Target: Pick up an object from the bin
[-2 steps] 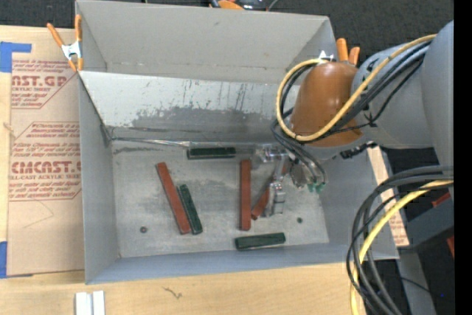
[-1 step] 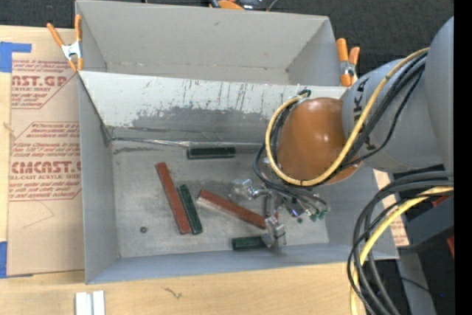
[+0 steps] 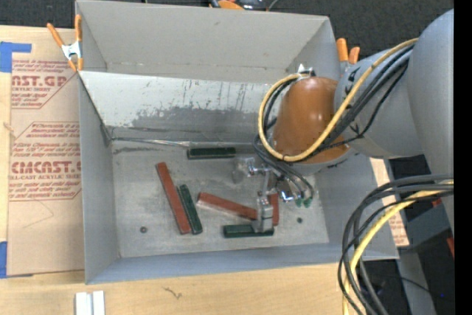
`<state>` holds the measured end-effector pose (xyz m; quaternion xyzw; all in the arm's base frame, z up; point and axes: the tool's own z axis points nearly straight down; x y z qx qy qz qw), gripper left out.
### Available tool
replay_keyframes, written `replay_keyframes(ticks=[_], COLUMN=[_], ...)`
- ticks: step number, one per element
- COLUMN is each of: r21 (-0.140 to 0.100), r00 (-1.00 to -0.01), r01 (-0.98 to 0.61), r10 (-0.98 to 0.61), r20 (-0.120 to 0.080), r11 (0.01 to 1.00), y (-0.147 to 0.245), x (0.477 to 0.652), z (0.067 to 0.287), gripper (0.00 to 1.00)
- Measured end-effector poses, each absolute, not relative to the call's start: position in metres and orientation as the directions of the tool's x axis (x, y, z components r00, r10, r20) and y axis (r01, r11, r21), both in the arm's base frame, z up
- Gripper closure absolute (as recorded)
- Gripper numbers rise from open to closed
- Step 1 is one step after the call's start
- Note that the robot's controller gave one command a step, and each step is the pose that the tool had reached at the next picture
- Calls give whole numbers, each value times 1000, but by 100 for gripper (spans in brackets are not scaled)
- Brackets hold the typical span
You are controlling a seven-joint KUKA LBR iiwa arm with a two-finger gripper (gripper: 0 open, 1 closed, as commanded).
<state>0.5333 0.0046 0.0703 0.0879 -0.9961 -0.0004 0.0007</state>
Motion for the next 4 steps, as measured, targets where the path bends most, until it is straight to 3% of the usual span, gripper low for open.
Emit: replay_keyframes(ticks=[1, 2, 3, 4], r21=[0, 1, 0, 1], r00=[-985, -985, -988, -988], r01=[-175, -175, -154, -155], r10=[-175, -175, -154, -155], r20=[-7, -4, -5, 3], r11=[985, 985, 988, 988], y=[5, 5, 19, 18], x=[536, 534, 484, 484], z=[73, 70, 71, 71], gripper=[100, 0, 0, 100])
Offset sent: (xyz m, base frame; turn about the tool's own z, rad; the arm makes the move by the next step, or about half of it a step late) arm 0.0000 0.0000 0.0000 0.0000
